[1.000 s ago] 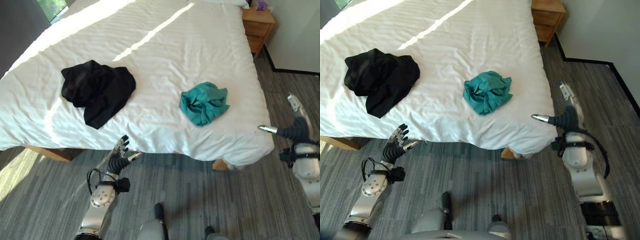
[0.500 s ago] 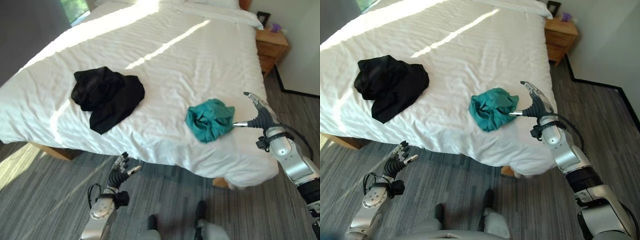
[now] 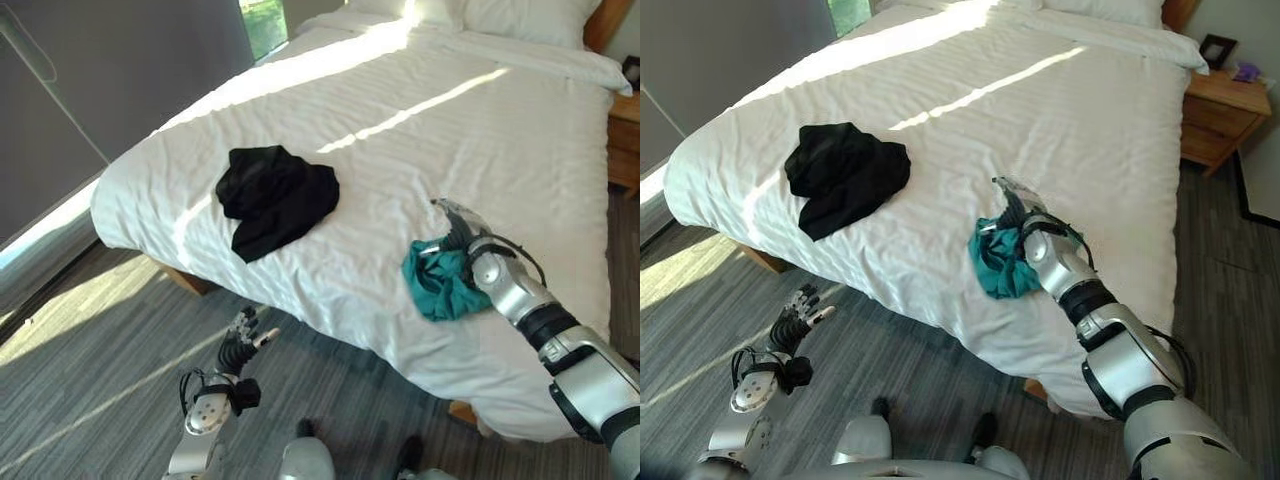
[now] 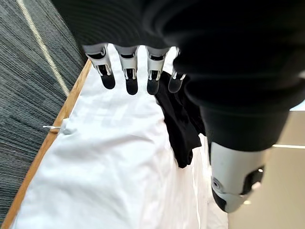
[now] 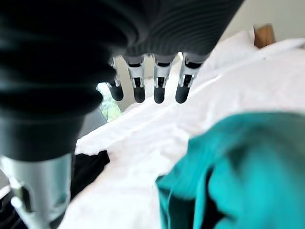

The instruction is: Pick up bed clothes into laundry basket.

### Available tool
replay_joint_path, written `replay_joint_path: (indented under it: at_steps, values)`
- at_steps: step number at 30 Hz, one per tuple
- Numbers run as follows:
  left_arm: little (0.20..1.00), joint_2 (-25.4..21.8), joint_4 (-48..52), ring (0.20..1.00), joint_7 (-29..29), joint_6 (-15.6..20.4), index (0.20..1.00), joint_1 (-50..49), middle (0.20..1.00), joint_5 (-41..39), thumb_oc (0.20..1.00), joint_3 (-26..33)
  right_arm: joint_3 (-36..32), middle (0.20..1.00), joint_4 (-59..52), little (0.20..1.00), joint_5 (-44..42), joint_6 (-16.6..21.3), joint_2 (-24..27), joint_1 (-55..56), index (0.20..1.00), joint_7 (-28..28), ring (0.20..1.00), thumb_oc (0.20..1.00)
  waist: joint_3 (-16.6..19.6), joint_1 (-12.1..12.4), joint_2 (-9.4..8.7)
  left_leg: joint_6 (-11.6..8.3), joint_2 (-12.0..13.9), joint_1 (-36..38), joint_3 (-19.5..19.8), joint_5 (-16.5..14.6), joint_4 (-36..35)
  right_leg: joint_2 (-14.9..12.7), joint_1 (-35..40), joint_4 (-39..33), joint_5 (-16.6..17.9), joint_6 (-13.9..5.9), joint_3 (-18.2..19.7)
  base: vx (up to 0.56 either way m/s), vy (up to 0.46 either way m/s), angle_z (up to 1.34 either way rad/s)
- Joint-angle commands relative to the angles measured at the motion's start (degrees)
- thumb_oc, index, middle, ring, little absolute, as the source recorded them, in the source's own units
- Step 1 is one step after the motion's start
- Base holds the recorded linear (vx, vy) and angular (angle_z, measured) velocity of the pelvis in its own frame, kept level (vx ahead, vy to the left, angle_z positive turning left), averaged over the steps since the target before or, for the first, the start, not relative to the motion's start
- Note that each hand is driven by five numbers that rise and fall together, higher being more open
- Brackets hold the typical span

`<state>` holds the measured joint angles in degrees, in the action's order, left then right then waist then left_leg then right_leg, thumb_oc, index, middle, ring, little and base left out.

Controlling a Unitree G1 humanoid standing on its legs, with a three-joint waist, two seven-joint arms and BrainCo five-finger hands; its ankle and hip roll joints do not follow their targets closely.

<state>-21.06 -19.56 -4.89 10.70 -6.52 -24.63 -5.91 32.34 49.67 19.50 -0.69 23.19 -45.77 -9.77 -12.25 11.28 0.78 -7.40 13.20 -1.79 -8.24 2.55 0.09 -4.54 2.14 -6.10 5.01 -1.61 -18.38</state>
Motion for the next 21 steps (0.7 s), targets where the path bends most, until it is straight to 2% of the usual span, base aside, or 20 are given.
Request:
replay_joint_path:
  at_steps: [1,3,4,7,9,11,13,16,19,21]
  values:
    - [1.0,-2.44,-0.29,1.0,-1.97,1.76,1.0,-0.11,1.0,-1.82,1.0,1.03,1.98,1.0,7.23,1.0,-2.85,0.49,-3.93,-2.24,1.0,-1.79,1.0,1.0,-1.06,2.66,-3.32,-2.57,0.28,-3.74,7.66,1.73,3.16,-2.73,4.95,1.1,-8.97,-5.34,2.86,0.17,0.125,-0.3]
    - [1.0,-1.81,-1.93,1.0,-2.46,1.3,1.0,-1.01,1.0,-0.21,1.0,1.46,1.62,1.0,12.15,1.0,-3.7,0.14,-7.11,0.3,1.0,-1.13,1.0,1.0,-0.69,3.49,-2.17,-2.64,-0.26,-2.5,11.17,1.11,-0.02,-2.05,5.62,1.1,-9.65,-5.34,4.36,0.15,0.157,-0.04]
    - [1.0,-1.94,-3.57,1.0,-2.79,0.65,1.0,-1.05,1.0,2.28,1.0,2.12,0.23,1.0,13.53,1.0,-3.67,0.24,-8.46,3.44,1.0,-1.0,1.0,1.0,-0.33,3.5,-1.68,-3.2,-0.16,-1.74,10.61,2.14,-2.5,-2.09,5.72,1.1,-9.76,-5.68,4.15,0.12,0.153,0.14]
    - [1.0,-2.93,-5.93,1.0,-4.05,0.57,1.0,0.8,1.0,5.3,1.0,3.04,0.51,1.0,10.9,1.0,-2.42,0.53,-8.01,7.44,1.0,-0.83,1.0,1.0,0.14,3.07,-2.16,-3.43,-0.24,-1.11,8.75,2.29,-4.01,-2.7,5.02,1.1,-9.31,-6.15,4.19,0.05,0.131,0.08]
    - [1.0,-4.87,-7.61,1.0,-6.2,0.86,1.0,3.71,1.0,7.88,1.0,4.59,1.58,1.0,5.93,1.0,1.95,0.88,-4.37,10.62,1.0,-0.39,1.0,1.0,0.28,2.04,-2.82,-3.25,-0.56,-0.25,7.31,1.52,-4.43,-3.64,4.35,1.1,-8.42,-7.09,4.52,0.04,0.098,-0.05]
    - [1.0,-6.16,-6.72,1.0,-7.57,0.85,1.0,5.0,1.0,9.87,1.0,6.68,0.82,1.0,-4.34,1.0,5.96,1.62,2.15,14.3,1.0,0.17,1.0,1.0,0.15,0.45,-3.3,-2.81,-1.16,0.55,5.7,0.79,-4.6,-4.84,3.55,1.1,-7.44,-8.0,5.3,0.01,0.118,-0.2]
    - [1.0,-6.95,-5.27,1.0,-8.2,1.38,1.0,4.89,1.0,11.24,1.0,8.38,-2.19,1.0,-15.66,1.0,8.23,2.91,9.3,17.8,1.0,0.9,1.0,1.0,0.28,-1.29,-3.77,-2.31,-1.65,1.23,4.12,0.03,-4.94,-6.13,2.63,1.1,-6.36,-8.94,6.2,0.0,0.141,-0.24]
    - [1.0,-6.14,-4.46,1.0,-8.27,1.87,1.0,4.55,1.0,11.8,1.0,8.47,-6.48,1.0,-28.6,1.0,9.86,5.08,16.25,21.01,1.0,0.76,1.0,1.0,0.4,-3.48,-4.43,-1.66,-2.27,1.81,2.14,-1.01,-5.09,-7.66,1.45,1.1,-5.17,-10.0,6.95,-0.01,0.134,-0.31]
    - [1.0,-5.05,-2.11,1.0,-7.22,1.7,1.0,4.08,1.0,12.13,1.0,7.79,-7.86,1.0,-33.19,1.0,12.73,5.54,18.86,21.75,1.0,1.29,1.0,1.0,-0.01,-4.39,-5.11,-1.23,-2.64,1.33,1.18,-1.6,-5.09,-8.55,0.0,1.1,-4.23,-10.65,7.32,-0.06,0.079,-0.18]
    - [1.0,-4.42,-1.83,1.0,-6.22,1.32,1.0,4.05,1.0,12.66,1.0,6.75,-8.1,1.0,-32.71,1.0,13.56,5.35,18.91,22.38,1.0,1.24,1.0,1.0,-0.33,-4.53,-5.75,-1.08,-2.66,0.97,0.81,-1.7,-5.09,-8.86,-0.69,1.1,-3.83,-10.89,7.21,-0.06,0.035,-0.2]
